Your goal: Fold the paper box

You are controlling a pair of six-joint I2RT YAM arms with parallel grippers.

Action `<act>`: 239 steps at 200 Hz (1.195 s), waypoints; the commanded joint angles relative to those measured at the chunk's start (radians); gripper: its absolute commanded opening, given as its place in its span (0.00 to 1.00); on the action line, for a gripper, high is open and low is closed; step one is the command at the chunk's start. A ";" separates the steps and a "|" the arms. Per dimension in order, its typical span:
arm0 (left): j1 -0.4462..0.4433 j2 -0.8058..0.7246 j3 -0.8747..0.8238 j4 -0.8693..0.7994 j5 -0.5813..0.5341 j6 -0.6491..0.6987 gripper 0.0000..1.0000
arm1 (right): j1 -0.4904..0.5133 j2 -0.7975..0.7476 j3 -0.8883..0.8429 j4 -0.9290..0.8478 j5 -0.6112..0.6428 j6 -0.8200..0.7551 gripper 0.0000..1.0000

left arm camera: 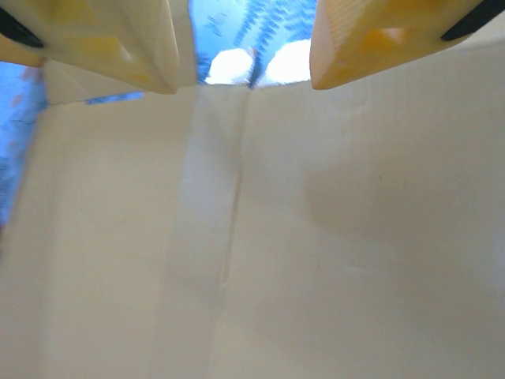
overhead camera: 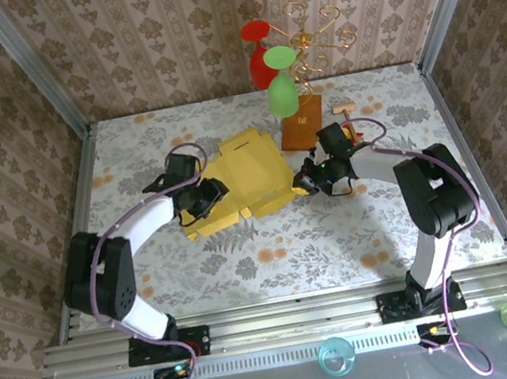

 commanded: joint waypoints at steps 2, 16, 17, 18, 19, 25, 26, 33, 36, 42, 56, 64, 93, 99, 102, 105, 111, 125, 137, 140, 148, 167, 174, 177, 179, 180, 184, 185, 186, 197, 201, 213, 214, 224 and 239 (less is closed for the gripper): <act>-0.029 -0.139 -0.054 -0.003 -0.023 -0.251 0.52 | 0.008 -0.055 -0.040 0.097 0.009 0.143 0.00; -0.081 -0.200 -0.116 0.038 -0.039 -0.455 0.53 | 0.014 -0.062 -0.046 0.127 0.015 0.201 0.00; -0.085 -0.204 -0.120 0.042 -0.040 -0.468 0.53 | 0.015 -0.063 -0.046 0.129 0.016 0.205 0.00; -0.090 -0.206 -0.124 0.045 -0.043 -0.481 0.53 | 0.015 -0.064 -0.045 0.130 0.016 0.208 0.00; -0.094 -0.210 -0.129 0.048 -0.046 -0.495 0.53 | 0.016 -0.065 -0.046 0.131 0.017 0.212 0.00; -0.122 -0.229 -0.155 0.078 -0.061 -0.574 0.53 | 0.021 -0.066 -0.043 0.138 0.020 0.231 0.00; -0.127 -0.232 -0.159 0.084 -0.064 -0.586 0.54 | 0.021 -0.067 -0.043 0.138 0.020 0.234 0.00; -0.164 -0.247 -0.191 0.138 -0.092 -0.668 0.55 | 0.027 -0.068 -0.039 0.143 0.024 0.256 0.00; -0.181 -0.250 -0.203 0.164 -0.107 -0.700 0.55 | 0.028 -0.068 -0.037 0.143 0.025 0.263 0.00; -0.213 -0.253 -0.221 0.200 -0.132 -0.763 0.57 | 0.033 -0.067 -0.033 0.142 0.027 0.279 0.00; -0.277 -0.240 -0.247 0.276 -0.200 -0.880 0.63 | 0.044 -0.073 -0.030 0.149 0.035 0.319 0.00; -0.310 -0.228 -0.259 0.314 -0.236 -0.932 0.67 | 0.049 -0.073 -0.028 0.157 0.038 0.340 0.00; -0.374 -0.166 -0.292 0.445 -0.339 -1.057 0.71 | 0.067 -0.070 -0.020 0.167 0.039 0.387 0.00; -0.379 -0.150 -0.297 0.479 -0.354 -1.071 0.71 | 0.070 -0.069 -0.022 0.172 0.038 0.399 0.00; -0.382 -0.144 -0.300 0.493 -0.363 -1.076 0.71 | 0.073 -0.070 -0.023 0.176 0.038 0.405 0.00; -0.383 -0.138 -0.302 0.509 -0.375 -1.080 0.71 | 0.074 -0.069 -0.025 0.181 0.037 0.411 0.00; -0.386 -0.125 -0.303 0.534 -0.396 -1.085 0.71 | 0.077 -0.072 -0.029 0.185 0.038 0.422 0.00; -0.386 -0.097 -0.300 0.576 -0.433 -1.079 0.72 | 0.085 -0.078 -0.037 0.195 0.041 0.445 0.00; -0.386 -0.067 -0.297 0.620 -0.443 -1.074 0.70 | 0.089 -0.085 -0.044 0.205 0.044 0.464 0.00; -0.386 -0.059 -0.297 0.634 -0.443 -1.072 0.69 | 0.091 -0.088 -0.044 0.208 0.045 0.468 0.00; -0.386 -0.038 -0.300 0.668 -0.444 -1.071 0.65 | 0.093 -0.091 -0.048 0.212 0.047 0.481 0.00; -0.393 -0.006 -0.309 0.734 -0.450 -1.072 0.53 | 0.094 -0.101 -0.054 0.216 0.051 0.500 0.00; -0.394 -0.002 -0.312 0.746 -0.458 -1.071 0.45 | 0.094 -0.102 -0.055 0.215 0.053 0.506 0.00; -0.396 -0.003 -0.314 0.753 -0.465 -1.069 0.42 | 0.094 -0.103 -0.055 0.216 0.053 0.507 0.00; -0.396 -0.004 -0.315 0.758 -0.469 -1.066 0.39 | 0.094 -0.105 -0.055 0.214 0.053 0.508 0.00; -0.397 -0.004 -0.315 0.760 -0.471 -1.066 0.37 | 0.094 -0.105 -0.055 0.214 0.053 0.508 0.00; -0.396 -0.005 -0.317 0.766 -0.478 -1.060 0.31 | 0.095 -0.105 -0.055 0.213 0.053 0.509 0.00; -0.396 -0.007 -0.318 0.767 -0.479 -1.058 0.30 | 0.094 -0.105 -0.055 0.212 0.054 0.510 0.00; -0.395 -0.007 -0.318 0.767 -0.480 -1.057 0.28 | 0.095 -0.106 -0.055 0.211 0.055 0.510 0.00; -0.392 -0.020 -0.323 0.773 -0.496 -1.036 0.05 | 0.095 -0.110 -0.054 0.216 0.052 0.515 0.00; -0.391 -0.028 -0.324 0.773 -0.497 -1.028 0.00 | 0.095 -0.110 -0.051 0.216 0.051 0.513 0.00; -0.377 -0.052 -0.332 0.771 -0.487 -1.001 0.00 | 0.090 -0.127 -0.046 0.221 0.059 0.501 0.05; -0.376 -0.053 -0.333 0.772 -0.486 -0.998 0.00 | 0.089 -0.129 -0.046 0.223 0.061 0.499 0.06; -0.356 -0.081 -0.343 0.777 -0.458 -0.966 0.00 | 0.080 -0.161 -0.042 0.229 0.087 0.471 0.20; -0.329 -0.145 -0.361 0.772 -0.410 -0.913 0.00 | 0.059 -0.219 -0.043 0.243 0.139 0.425 0.42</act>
